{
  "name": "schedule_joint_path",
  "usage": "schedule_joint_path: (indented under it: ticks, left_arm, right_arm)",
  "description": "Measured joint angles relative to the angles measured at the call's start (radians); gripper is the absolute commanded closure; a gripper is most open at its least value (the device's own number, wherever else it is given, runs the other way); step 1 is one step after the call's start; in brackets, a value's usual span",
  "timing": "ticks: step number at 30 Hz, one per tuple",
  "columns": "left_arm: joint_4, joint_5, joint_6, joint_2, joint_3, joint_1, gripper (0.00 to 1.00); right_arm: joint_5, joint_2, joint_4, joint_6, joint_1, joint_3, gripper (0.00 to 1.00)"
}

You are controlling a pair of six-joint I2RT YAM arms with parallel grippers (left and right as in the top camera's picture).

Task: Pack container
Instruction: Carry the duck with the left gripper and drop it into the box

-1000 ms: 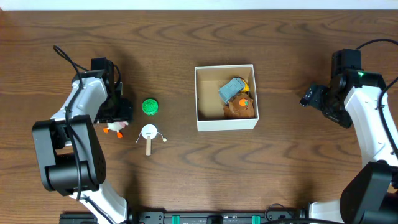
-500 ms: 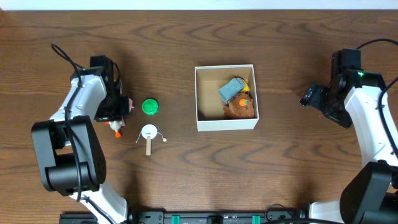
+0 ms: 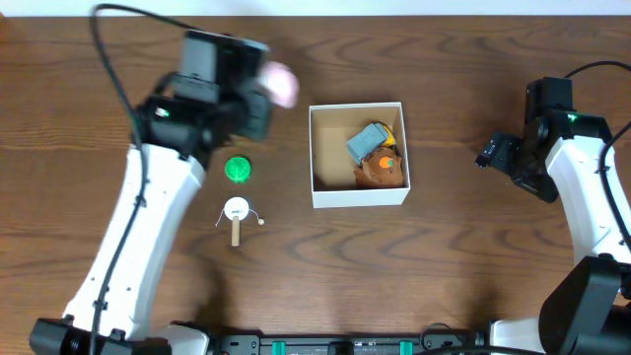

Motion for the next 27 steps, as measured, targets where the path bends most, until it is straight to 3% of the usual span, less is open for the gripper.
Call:
schedule_joint_path:
  ticks: [7,14,27]
  left_arm:
    - [0.035,-0.014,0.019,0.126,-0.003,-0.16,0.94]
    - [0.125,-0.031,0.025,0.261,-0.015,-0.168,0.94]
    - [0.212,-0.048,0.022,0.266,-0.015,-0.215,0.93]
  right_arm:
    - [0.0,0.0,0.0,0.0,0.0,0.0,0.01]
    - [0.0,0.0,-0.003,0.0,0.0,0.0,0.01]
    - [0.0,0.0,-0.004,0.0,0.0,0.0,0.01]
